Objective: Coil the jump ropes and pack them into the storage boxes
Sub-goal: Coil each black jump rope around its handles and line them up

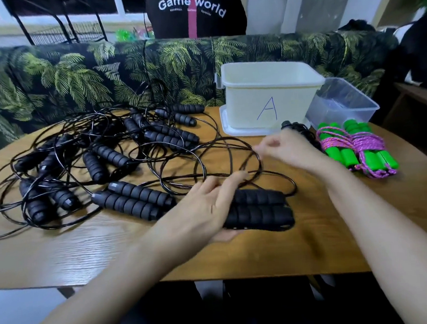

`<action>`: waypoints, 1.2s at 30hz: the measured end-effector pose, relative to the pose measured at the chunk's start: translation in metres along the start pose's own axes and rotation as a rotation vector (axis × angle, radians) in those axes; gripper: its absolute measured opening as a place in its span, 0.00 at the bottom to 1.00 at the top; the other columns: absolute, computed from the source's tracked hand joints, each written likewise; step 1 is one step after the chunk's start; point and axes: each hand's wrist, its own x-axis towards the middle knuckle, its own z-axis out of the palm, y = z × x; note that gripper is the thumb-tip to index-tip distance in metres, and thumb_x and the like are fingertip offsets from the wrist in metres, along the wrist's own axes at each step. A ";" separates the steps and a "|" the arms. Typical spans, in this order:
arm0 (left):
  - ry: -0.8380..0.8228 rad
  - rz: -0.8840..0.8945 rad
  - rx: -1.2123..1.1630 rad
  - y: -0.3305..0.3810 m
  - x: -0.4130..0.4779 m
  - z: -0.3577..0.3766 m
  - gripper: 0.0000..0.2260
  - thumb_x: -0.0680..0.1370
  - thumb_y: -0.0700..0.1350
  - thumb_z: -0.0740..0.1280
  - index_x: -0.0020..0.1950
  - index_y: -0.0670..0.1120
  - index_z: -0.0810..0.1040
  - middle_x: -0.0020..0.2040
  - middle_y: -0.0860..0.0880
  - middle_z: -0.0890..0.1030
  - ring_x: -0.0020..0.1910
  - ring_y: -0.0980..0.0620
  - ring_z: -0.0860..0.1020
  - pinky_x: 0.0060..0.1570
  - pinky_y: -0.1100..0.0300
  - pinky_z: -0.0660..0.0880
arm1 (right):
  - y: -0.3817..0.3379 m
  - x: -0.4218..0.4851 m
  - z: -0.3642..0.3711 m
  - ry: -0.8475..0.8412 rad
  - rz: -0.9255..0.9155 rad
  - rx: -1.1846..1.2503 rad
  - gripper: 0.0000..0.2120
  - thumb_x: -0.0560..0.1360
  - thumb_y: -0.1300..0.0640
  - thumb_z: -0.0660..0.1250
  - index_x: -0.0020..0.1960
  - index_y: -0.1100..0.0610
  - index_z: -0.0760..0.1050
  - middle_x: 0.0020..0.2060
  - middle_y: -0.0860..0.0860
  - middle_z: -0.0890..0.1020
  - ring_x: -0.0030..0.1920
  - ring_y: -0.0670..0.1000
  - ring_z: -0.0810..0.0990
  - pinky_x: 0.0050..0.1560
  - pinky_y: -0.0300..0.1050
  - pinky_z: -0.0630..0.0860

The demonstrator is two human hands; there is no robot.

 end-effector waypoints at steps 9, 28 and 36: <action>0.097 -0.486 0.190 -0.043 0.002 0.007 0.46 0.68 0.49 0.78 0.76 0.31 0.57 0.44 0.36 0.82 0.45 0.34 0.78 0.39 0.46 0.76 | -0.092 -0.083 0.035 0.186 -0.291 -0.114 0.20 0.75 0.38 0.59 0.38 0.51 0.81 0.26 0.47 0.77 0.30 0.49 0.76 0.34 0.46 0.74; 0.102 -0.361 -0.574 -0.001 0.005 -0.017 0.26 0.77 0.48 0.70 0.73 0.50 0.65 0.55 0.53 0.81 0.51 0.54 0.79 0.53 0.63 0.74 | -0.047 -0.085 0.066 0.145 -0.154 0.693 0.20 0.79 0.63 0.65 0.33 0.45 0.80 0.28 0.45 0.79 0.30 0.43 0.70 0.35 0.34 0.68; 0.129 -0.441 -0.547 0.010 0.007 -0.009 0.28 0.68 0.72 0.61 0.59 0.54 0.64 0.46 0.55 0.82 0.43 0.58 0.78 0.44 0.62 0.72 | -0.036 -0.091 0.077 0.107 -0.283 0.459 0.08 0.72 0.62 0.69 0.35 0.57 0.82 0.33 0.33 0.82 0.40 0.35 0.81 0.44 0.27 0.73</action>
